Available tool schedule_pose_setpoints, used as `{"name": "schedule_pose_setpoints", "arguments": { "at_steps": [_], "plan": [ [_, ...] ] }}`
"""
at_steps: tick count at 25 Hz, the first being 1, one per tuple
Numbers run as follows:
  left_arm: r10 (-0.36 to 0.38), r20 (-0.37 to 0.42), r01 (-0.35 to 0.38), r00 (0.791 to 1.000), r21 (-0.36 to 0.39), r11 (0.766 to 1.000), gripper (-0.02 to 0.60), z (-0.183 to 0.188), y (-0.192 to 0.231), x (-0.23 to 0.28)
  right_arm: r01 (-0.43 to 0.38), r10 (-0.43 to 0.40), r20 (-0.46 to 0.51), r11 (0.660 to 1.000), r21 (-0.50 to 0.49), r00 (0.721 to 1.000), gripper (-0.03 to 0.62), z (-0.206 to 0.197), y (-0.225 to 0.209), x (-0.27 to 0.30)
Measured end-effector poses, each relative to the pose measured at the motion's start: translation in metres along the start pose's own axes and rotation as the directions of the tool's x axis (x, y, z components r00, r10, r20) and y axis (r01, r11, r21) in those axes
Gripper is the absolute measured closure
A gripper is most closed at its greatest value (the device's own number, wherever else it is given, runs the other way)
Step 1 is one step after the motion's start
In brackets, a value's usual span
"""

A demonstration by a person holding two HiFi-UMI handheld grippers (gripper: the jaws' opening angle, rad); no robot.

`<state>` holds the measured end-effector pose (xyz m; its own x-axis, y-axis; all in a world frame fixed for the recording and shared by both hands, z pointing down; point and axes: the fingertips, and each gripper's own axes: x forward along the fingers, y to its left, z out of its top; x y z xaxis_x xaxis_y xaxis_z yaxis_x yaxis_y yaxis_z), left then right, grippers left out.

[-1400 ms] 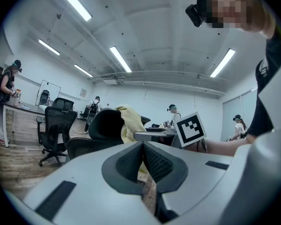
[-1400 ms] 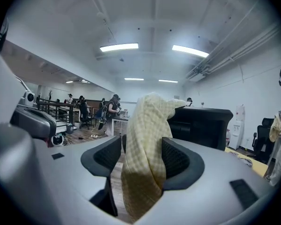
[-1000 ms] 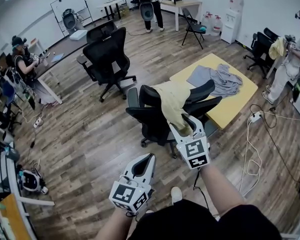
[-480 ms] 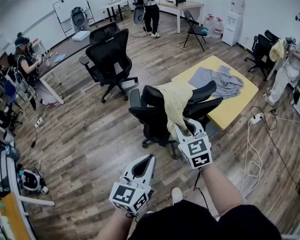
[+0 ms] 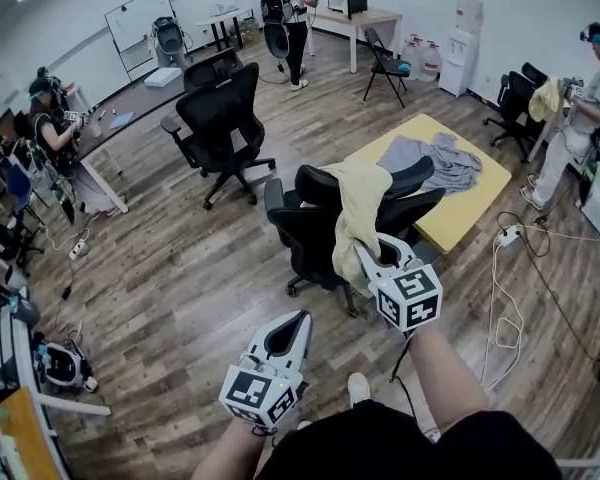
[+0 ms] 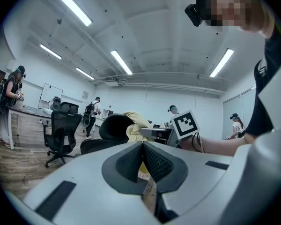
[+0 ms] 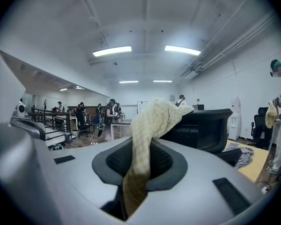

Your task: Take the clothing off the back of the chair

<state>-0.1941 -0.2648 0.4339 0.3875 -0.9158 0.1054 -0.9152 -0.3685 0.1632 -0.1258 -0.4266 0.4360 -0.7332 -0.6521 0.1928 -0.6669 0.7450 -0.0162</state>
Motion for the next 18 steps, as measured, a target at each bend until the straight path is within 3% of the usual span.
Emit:
{"name": "schedule_pose_setpoints", "arguments": {
  "at_steps": [6,18],
  "plan": [
    [-0.017,0.012,0.017,1.0,0.002,1.0,0.566,0.002,0.003,-0.036,-0.004,-0.001,0.054,0.995,0.096,0.999,0.52,0.016,0.022,-0.022],
    [-0.106,0.016,0.106,0.994,0.0,0.994,0.566,-0.005,-0.014,-0.108,0.027,-0.043,0.105,0.988,0.153,0.994,0.52,0.019,0.087,-0.089]
  ]
}}
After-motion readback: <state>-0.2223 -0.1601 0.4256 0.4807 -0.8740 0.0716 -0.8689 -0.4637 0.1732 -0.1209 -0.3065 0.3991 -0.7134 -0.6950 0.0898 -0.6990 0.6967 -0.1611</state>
